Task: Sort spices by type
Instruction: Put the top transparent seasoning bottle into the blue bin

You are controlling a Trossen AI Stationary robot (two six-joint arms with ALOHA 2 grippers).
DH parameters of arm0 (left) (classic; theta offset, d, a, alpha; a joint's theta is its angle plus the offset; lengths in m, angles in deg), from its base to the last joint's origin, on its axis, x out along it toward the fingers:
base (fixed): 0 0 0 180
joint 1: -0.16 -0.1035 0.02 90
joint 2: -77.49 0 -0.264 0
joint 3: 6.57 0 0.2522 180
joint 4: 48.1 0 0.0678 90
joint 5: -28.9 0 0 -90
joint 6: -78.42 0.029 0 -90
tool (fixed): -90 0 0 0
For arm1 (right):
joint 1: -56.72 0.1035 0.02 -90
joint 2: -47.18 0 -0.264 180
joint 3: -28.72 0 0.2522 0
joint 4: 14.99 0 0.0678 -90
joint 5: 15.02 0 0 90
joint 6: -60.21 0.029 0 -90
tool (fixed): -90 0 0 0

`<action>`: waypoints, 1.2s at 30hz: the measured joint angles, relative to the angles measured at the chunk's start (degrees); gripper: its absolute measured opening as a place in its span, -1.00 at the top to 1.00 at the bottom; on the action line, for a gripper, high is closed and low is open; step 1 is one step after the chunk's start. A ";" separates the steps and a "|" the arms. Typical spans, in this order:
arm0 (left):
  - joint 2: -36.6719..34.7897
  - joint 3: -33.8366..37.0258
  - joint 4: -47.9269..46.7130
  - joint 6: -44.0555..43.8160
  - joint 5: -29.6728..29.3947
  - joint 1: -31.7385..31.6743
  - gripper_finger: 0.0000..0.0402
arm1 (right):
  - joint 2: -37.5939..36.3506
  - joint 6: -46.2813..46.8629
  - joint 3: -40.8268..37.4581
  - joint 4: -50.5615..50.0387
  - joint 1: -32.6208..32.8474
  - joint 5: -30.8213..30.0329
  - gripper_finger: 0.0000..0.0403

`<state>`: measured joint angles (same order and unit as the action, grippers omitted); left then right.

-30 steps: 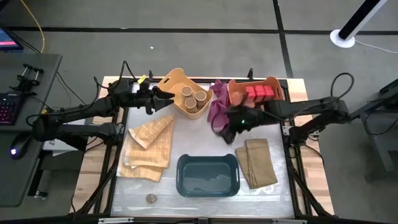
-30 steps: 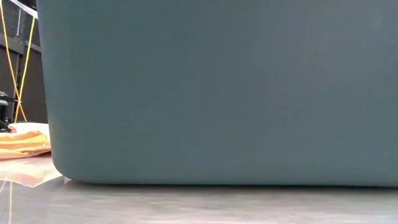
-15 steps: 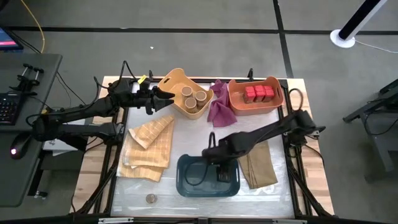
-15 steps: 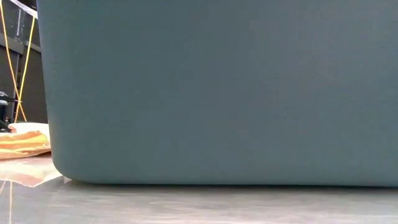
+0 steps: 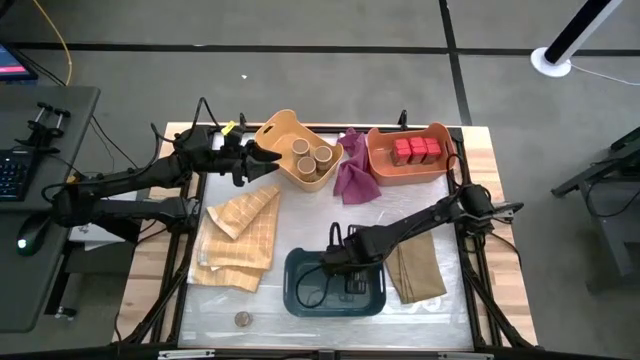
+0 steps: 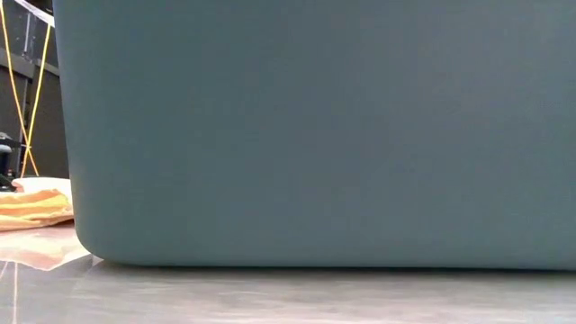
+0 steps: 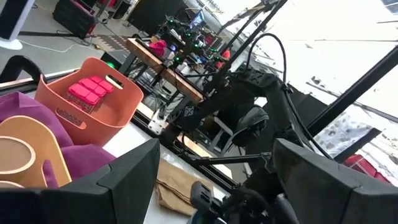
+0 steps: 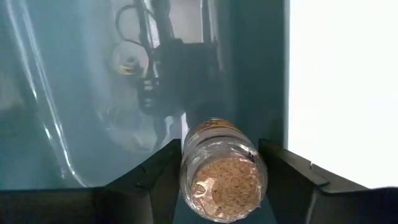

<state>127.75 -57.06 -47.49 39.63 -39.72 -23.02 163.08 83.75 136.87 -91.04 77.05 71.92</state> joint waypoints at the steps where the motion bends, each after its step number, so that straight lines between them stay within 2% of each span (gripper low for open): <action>1: -0.02 0.00 0.00 0.00 0.02 0.00 -0.49 | 0.00 -0.11 0.00 0.01 0.03 -0.43 0.04; 12: -0.01 0.00 0.00 0.00 0.11 0.00 -0.49 | 0.05 3.41 -0.26 0.89 0.09 -0.06 0.03; 23: 0.00 0.00 -0.96 0.48 0.13 0.00 -0.49 | 0.37 4.75 -7.86 7.54 1.23 0.04 0.03; 36: 0.00 0.00 -1.16 1.95 0.11 0.00 -0.49 | 0.35 4.64 -8.02 9.12 0.94 0.91 0.03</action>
<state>127.75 -57.06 -48.64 41.58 -39.61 -23.02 163.43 88.40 128.84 -81.93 77.99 72.82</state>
